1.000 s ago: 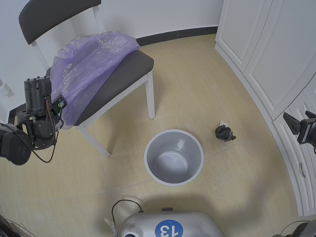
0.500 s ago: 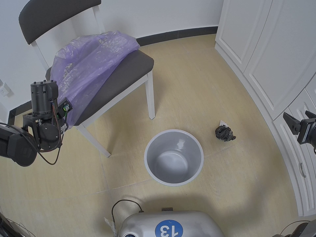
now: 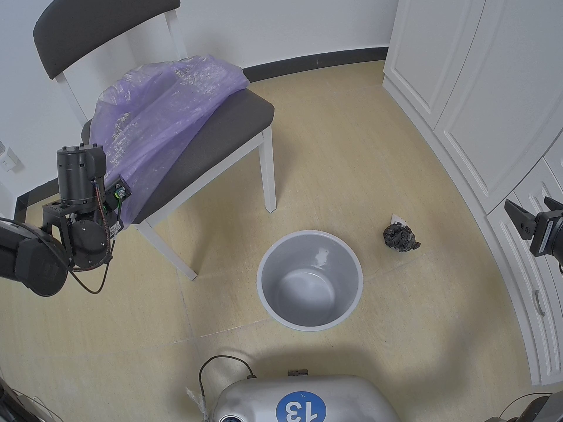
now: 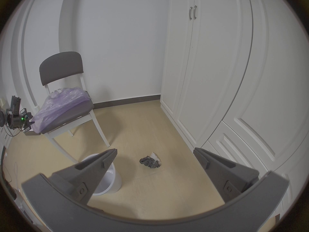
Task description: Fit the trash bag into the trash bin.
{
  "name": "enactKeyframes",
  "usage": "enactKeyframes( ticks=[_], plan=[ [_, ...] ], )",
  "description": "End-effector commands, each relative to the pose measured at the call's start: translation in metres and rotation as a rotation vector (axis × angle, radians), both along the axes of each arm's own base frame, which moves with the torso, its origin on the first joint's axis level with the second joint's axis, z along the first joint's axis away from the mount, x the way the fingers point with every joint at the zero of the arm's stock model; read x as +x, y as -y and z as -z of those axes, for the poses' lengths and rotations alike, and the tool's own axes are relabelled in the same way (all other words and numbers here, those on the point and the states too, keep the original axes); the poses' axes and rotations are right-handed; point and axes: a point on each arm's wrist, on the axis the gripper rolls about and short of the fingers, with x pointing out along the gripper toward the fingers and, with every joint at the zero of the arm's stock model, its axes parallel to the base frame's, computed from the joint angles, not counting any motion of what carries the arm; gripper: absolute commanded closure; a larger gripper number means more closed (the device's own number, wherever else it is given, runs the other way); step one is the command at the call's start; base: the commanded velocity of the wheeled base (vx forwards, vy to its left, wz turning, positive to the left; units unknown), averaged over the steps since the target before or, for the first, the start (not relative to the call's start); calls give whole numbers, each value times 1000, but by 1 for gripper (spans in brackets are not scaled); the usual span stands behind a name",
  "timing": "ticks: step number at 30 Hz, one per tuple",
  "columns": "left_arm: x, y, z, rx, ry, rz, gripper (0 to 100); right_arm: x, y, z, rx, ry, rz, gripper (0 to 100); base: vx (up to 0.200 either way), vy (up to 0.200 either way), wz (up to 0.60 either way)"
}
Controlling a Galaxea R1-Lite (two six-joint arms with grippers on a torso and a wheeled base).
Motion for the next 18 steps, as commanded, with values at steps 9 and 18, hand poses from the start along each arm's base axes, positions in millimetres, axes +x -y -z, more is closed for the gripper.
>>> enactKeyframes(
  ticks=[9, 18],
  plan=[
    [-6, 1, -3, -6, 11, 10, 100, 4, -1, 2, 3, -12, 1, 0, 0, 0, 0],
    [-25, 8, -50, -89, 214, 132, 100, 34, -28, 7, 96, 65, -22, 0, 0, 0, 0]
  ],
)
